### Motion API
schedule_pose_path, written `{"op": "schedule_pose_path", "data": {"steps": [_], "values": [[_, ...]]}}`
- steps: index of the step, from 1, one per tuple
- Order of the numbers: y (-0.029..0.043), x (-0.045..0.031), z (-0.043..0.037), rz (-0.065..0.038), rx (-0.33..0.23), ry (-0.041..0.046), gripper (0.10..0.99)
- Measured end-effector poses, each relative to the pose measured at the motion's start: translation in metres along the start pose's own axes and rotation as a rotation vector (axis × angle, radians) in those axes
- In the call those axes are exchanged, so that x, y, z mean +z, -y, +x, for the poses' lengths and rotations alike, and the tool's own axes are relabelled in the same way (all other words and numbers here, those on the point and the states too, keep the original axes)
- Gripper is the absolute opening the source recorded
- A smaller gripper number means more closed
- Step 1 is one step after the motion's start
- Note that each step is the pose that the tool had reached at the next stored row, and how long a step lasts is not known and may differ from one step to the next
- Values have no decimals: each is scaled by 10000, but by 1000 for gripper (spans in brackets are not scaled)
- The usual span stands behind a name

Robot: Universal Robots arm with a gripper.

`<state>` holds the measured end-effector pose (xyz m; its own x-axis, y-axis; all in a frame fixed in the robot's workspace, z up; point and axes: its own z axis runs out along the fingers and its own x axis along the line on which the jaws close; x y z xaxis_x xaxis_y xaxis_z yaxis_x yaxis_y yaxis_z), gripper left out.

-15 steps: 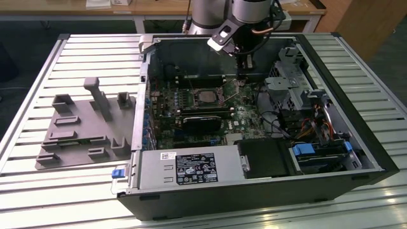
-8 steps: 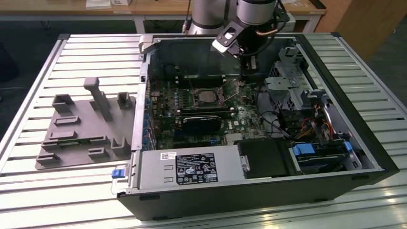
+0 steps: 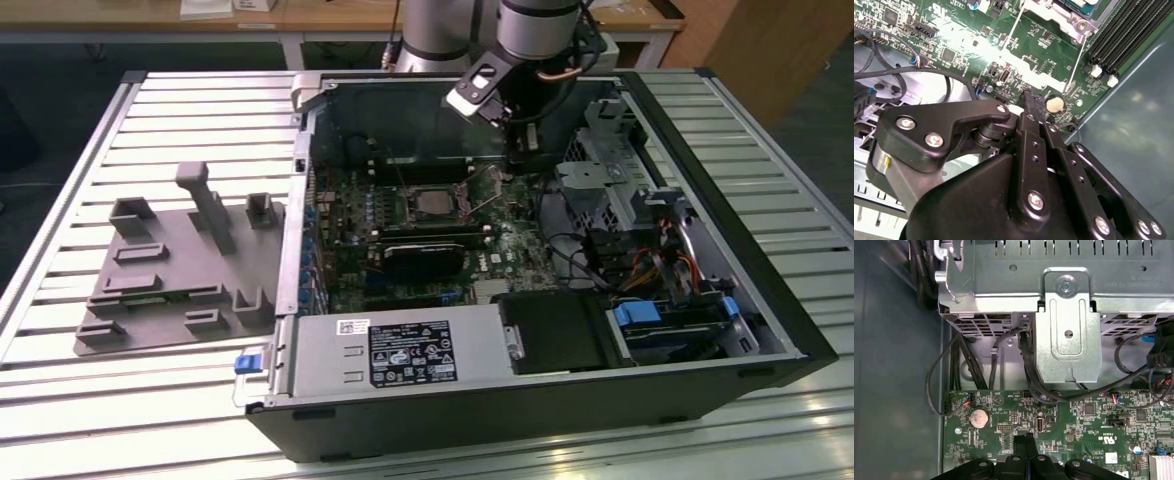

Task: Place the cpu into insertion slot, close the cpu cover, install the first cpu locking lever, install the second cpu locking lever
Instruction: 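Close the cpu cover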

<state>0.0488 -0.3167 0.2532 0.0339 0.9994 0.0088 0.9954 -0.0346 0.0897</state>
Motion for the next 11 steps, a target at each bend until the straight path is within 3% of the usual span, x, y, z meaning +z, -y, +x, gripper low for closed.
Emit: {"op": "schedule_pose_path", "data": {"steps": [11], "values": [[-21,65,9,-4,37,116,106]]}}
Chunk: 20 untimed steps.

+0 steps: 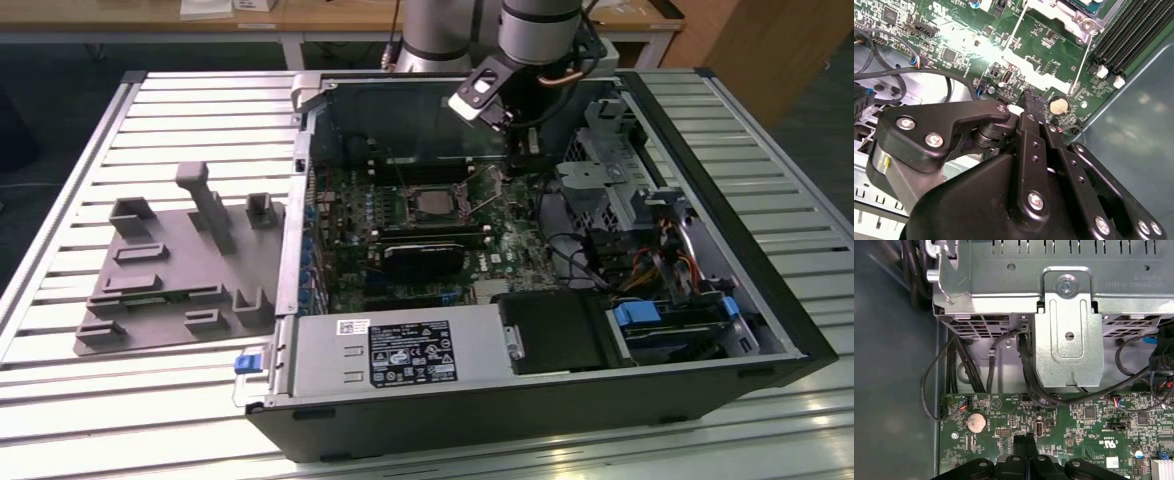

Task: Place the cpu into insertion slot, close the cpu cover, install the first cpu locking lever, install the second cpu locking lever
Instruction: 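Close the cpu cover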

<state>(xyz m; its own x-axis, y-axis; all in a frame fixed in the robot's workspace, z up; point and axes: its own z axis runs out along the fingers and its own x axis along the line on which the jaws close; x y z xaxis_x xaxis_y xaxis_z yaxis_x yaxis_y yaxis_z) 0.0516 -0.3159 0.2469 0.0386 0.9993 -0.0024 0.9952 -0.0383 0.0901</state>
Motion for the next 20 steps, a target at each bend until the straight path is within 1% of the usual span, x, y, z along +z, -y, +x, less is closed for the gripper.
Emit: {"op": "schedule_pose_path", "data": {"steps": [2,8,11,13,17,18,19,20], "values": [[-3,15,1,0,12,23,106],[-2,84,3,-1,45,50,106],[-1,109,4,0,52,90,106],[-2,111,4,0,55,123,106],[-1,111,4,0,56,123,106],[-2,111,4,15,57,125,106],[-2,114,4,106,56,134,106],[-5,115,5,252,52,161,106]]}}
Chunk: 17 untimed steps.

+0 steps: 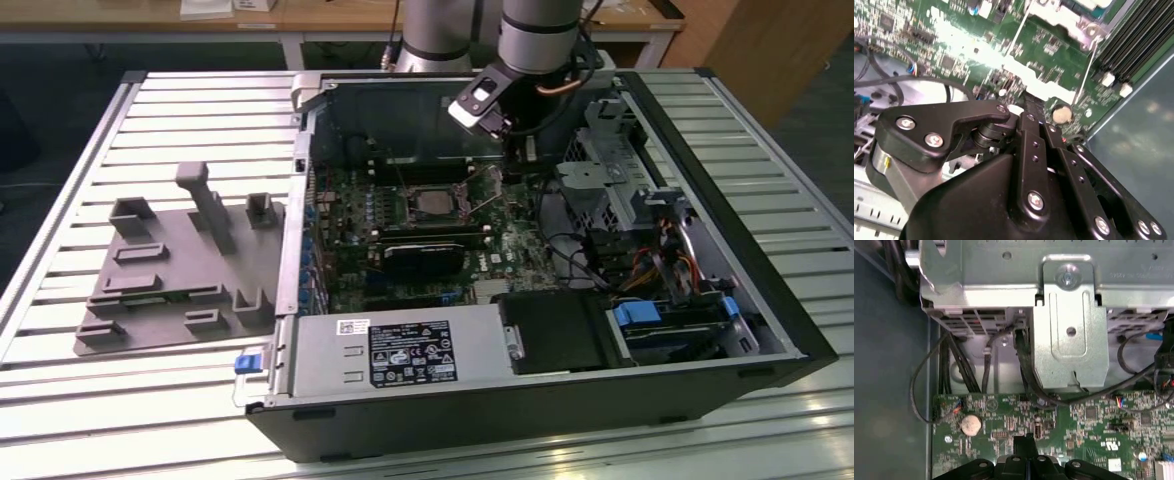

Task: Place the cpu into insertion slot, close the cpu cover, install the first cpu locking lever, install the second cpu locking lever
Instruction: 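Close the cpu cover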

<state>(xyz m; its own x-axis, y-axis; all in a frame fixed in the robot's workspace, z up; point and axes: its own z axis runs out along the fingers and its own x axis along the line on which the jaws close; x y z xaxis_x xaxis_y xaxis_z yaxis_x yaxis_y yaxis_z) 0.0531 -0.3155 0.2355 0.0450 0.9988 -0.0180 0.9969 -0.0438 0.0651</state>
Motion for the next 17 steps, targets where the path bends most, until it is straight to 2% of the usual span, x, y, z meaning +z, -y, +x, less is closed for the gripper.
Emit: {"op": "schedule_pose_path", "data": {"steps": [4,6,7,14,17], "values": [[-10,5,0,638,-20,108,106],[-15,7,0,897,-27,155,106],[-16,8,0,987,-30,169,106],[-12,8,0,1014,-31,169,106],[41,4,-2,1015,-31,164,106]]}}
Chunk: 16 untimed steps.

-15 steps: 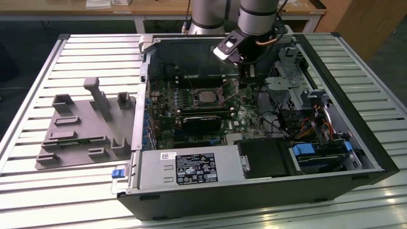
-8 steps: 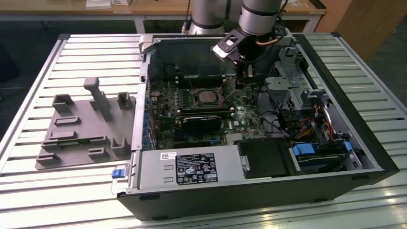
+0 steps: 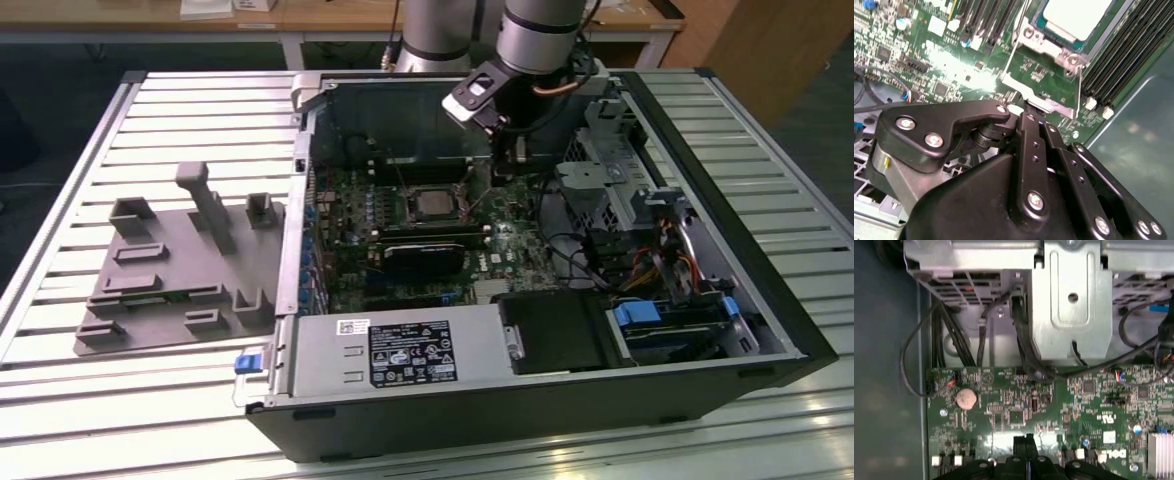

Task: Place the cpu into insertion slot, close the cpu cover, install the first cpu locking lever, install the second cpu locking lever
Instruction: 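Close the cpu cover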

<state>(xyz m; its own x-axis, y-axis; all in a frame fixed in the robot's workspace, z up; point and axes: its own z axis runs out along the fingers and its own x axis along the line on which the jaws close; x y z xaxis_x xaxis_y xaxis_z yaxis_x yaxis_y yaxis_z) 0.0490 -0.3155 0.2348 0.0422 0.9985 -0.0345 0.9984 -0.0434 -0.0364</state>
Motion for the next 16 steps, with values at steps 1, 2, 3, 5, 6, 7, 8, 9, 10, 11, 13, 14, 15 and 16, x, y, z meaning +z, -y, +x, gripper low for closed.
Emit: {"op": "schedule_pose_path", "data": {"steps": [1,2,3,5,6,7,8,9,10,11,13,14,15,16], "values": [[25,1,-1,0,0,-1,106],[50,2,-2,0,0,-1,106],[76,3,-3,0,-1,-2,106],[132,5,-6,-2,1,-8,106],[161,6,-7,-2,0,-11,106],[186,6,-8,-3,-1,-12,106],[213,8,-9,-3,1,-15,106],[240,9,-10,-4,0,-16,106],[265,10,-11,-5,-1,-15,106],[287,10,-12,-6,0,-16,106],[313,12,-14,-8,0,-17,106],[324,12,-14,-9,0,-17,106],[333,12,-14,-9,0,-16,106],[340,13,-15,-9,0,-17,106]]}}
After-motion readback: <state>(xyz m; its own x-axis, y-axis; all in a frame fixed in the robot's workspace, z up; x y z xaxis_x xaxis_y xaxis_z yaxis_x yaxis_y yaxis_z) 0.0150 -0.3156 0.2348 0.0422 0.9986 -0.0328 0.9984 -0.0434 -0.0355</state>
